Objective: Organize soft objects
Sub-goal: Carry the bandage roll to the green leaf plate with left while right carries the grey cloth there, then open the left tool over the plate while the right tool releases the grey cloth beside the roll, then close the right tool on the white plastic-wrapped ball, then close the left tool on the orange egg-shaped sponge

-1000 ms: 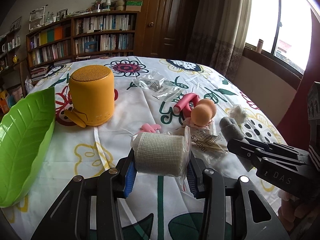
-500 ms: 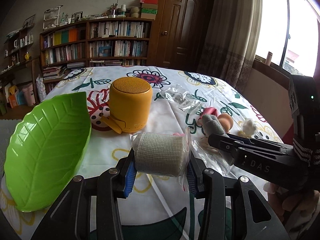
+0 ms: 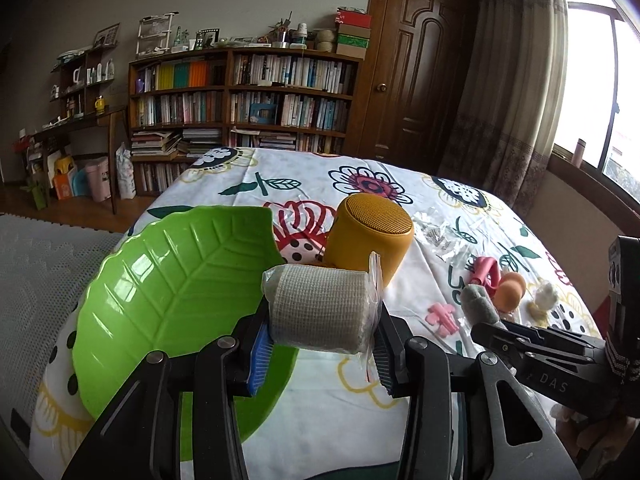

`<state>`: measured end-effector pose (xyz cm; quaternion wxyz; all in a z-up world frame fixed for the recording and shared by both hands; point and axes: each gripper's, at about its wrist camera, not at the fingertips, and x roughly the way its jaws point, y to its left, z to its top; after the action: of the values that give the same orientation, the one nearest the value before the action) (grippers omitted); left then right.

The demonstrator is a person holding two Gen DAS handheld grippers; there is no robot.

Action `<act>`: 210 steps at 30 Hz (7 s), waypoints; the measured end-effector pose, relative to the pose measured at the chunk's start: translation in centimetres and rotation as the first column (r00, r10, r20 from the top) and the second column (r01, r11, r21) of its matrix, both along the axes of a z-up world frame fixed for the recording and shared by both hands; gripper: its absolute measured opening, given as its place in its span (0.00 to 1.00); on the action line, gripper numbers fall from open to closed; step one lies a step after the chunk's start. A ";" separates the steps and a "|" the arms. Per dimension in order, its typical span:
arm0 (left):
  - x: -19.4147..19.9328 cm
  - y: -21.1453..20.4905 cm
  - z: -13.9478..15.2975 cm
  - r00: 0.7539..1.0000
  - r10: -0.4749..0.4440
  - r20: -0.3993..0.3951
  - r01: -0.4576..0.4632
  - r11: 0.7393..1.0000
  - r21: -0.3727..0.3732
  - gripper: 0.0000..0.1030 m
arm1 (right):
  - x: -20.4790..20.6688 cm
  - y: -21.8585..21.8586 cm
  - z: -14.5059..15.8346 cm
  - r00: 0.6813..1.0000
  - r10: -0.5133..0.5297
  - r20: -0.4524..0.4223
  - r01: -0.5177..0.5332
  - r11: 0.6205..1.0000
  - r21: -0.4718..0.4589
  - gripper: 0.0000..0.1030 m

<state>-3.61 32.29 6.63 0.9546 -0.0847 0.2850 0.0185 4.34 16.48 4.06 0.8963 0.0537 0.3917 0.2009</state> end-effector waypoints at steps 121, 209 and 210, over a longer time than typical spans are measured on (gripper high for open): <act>-3.8 4.7 -0.5 0.978 0.208 0.002 -0.206 0.966 0.155 0.95 | -2.2 6.2 1.0 0.991 0.104 0.082 -0.108 0.993 0.046 0.55; 12.6 -20.4 -4.6 0.891 -0.389 -0.234 0.404 0.915 0.018 0.37 | 4.6 -17.8 -2.7 0.937 -0.348 -0.036 0.350 0.934 0.070 0.38; 12.5 -20.3 -4.6 0.893 -0.388 -0.228 0.402 0.916 0.018 0.37 | 4.6 -17.8 -2.7 0.937 -0.348 -0.036 0.350 0.934 0.069 0.38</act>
<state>8.88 11.99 2.05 0.9032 0.0081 0.3993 -0.1572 8.96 -1.31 1.41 0.9104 0.1582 0.3786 0.0526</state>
